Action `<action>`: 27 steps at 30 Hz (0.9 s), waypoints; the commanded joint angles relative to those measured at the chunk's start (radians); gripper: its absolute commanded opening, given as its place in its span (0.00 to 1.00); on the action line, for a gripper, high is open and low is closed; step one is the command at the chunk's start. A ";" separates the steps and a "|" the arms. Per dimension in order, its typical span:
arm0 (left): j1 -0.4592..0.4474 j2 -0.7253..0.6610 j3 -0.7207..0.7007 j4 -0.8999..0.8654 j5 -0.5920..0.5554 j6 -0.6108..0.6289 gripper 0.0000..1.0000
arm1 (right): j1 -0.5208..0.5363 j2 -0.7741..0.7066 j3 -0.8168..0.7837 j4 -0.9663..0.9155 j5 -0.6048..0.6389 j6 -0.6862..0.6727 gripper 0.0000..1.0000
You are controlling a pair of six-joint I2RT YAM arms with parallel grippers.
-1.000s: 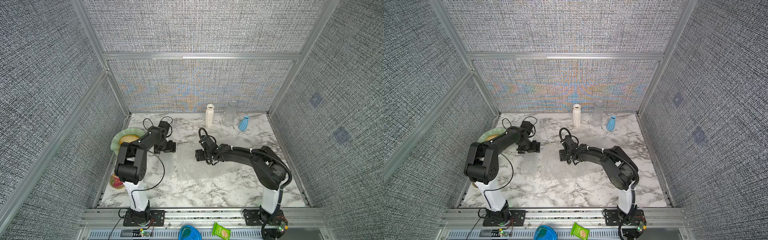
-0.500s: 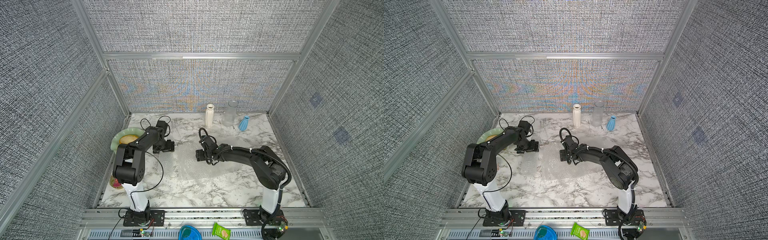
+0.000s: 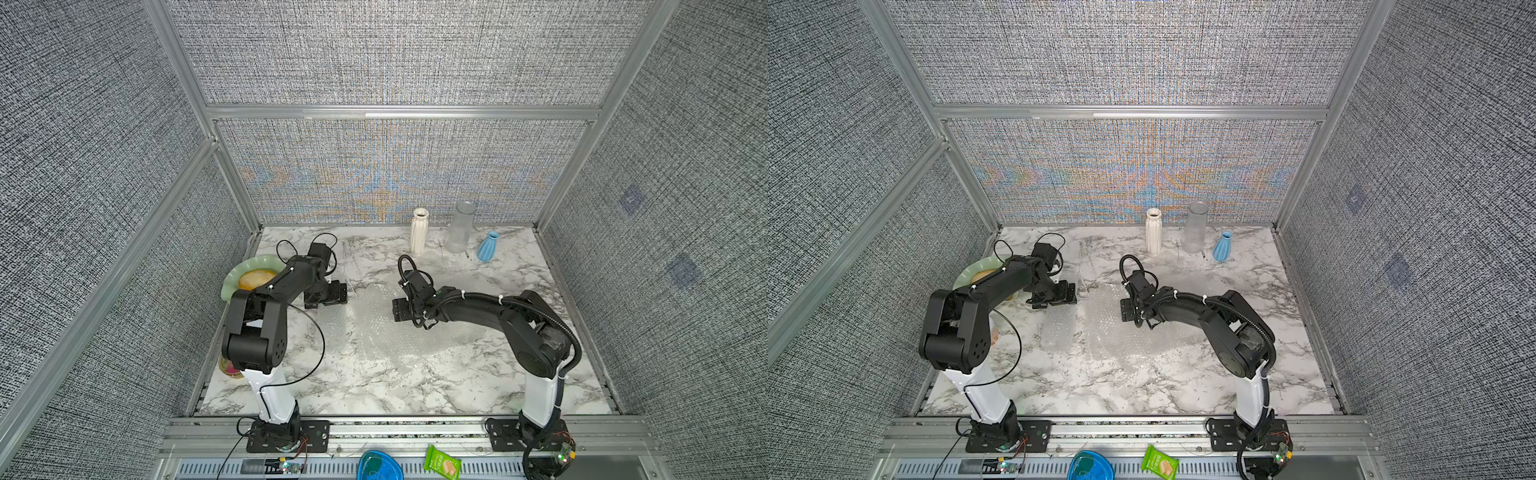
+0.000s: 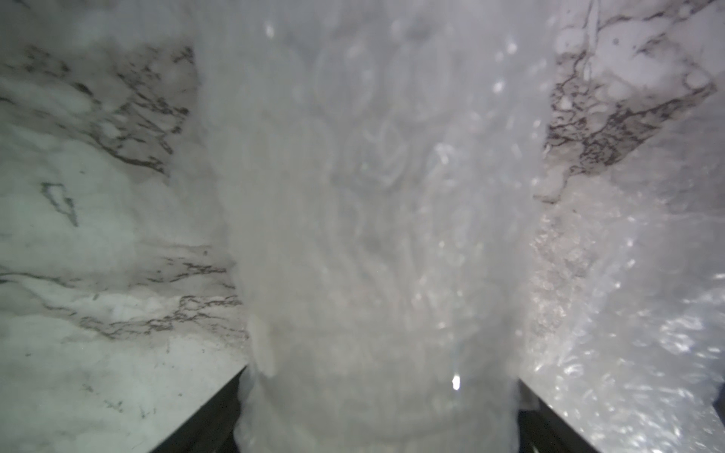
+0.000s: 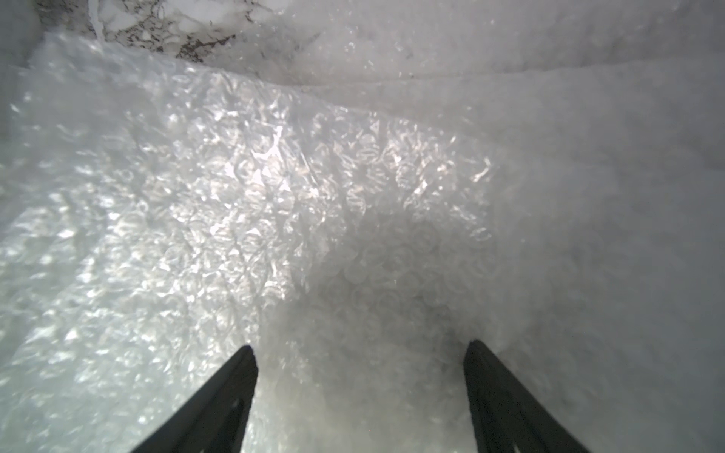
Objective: Unwrap the vase from the bubble wrap
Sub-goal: Adjust the bubble wrap on the bubble wrap.
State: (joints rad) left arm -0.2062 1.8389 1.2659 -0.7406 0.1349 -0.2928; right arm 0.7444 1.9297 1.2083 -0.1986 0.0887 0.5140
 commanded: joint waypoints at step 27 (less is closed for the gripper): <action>-0.010 -0.134 0.066 -0.064 0.072 -0.006 0.65 | -0.028 -0.355 -0.042 -0.042 0.007 0.024 0.79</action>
State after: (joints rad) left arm -0.2085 1.7283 1.3224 -0.7933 0.1619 -0.2916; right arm 0.7208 1.5890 1.1759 -0.2291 0.0750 0.5232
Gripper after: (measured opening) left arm 0.769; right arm 0.792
